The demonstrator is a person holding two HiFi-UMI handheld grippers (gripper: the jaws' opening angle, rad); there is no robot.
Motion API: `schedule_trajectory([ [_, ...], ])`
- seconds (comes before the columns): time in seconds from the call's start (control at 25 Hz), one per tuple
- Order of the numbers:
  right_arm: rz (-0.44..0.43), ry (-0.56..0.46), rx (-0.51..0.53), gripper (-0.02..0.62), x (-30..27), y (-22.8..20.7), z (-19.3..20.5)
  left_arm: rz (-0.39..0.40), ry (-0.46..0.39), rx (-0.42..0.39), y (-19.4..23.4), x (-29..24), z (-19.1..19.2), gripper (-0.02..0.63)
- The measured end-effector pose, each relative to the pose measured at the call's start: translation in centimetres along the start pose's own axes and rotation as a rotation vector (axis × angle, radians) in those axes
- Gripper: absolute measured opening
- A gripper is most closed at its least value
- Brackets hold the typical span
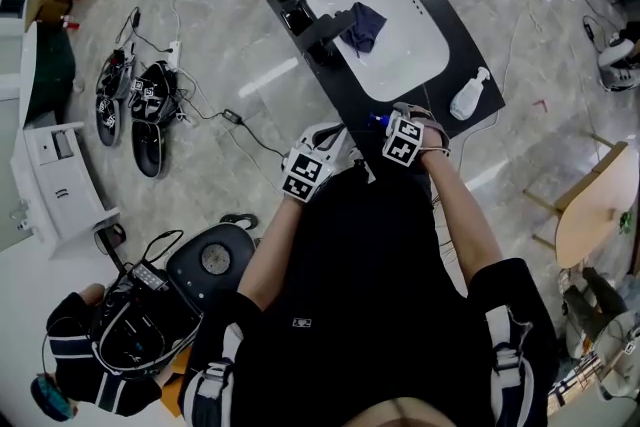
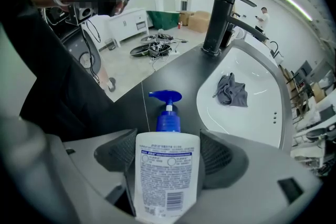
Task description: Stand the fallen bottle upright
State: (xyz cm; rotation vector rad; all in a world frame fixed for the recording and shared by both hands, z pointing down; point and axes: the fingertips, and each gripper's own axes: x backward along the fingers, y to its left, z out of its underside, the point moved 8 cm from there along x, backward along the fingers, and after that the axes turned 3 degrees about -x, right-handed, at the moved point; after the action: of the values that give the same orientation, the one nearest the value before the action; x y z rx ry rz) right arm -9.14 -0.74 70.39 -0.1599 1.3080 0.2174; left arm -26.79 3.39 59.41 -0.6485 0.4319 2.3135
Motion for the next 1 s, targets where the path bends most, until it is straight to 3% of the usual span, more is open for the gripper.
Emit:
schedule_trajectory([
  [0.28, 0.045, -0.058, -0.013, 0.400, 1.0, 0.1, 0.3, 0.004, -0.007, -0.001, -0.3, 0.0, 0.3, 0.014],
  [0.6, 0.093, -0.234, -0.079, 0.400, 3.3, 0.1, 0.6, 0.022, -0.014, -0.017, -0.7, 0.2, -0.2, 0.014],
  [1.0, 0.144, -0.356, -0.149, 0.400, 4.8, 0.4, 0.4, 0.032, -0.016, -0.037, -1.2, 0.6, 0.1, 0.014],
])
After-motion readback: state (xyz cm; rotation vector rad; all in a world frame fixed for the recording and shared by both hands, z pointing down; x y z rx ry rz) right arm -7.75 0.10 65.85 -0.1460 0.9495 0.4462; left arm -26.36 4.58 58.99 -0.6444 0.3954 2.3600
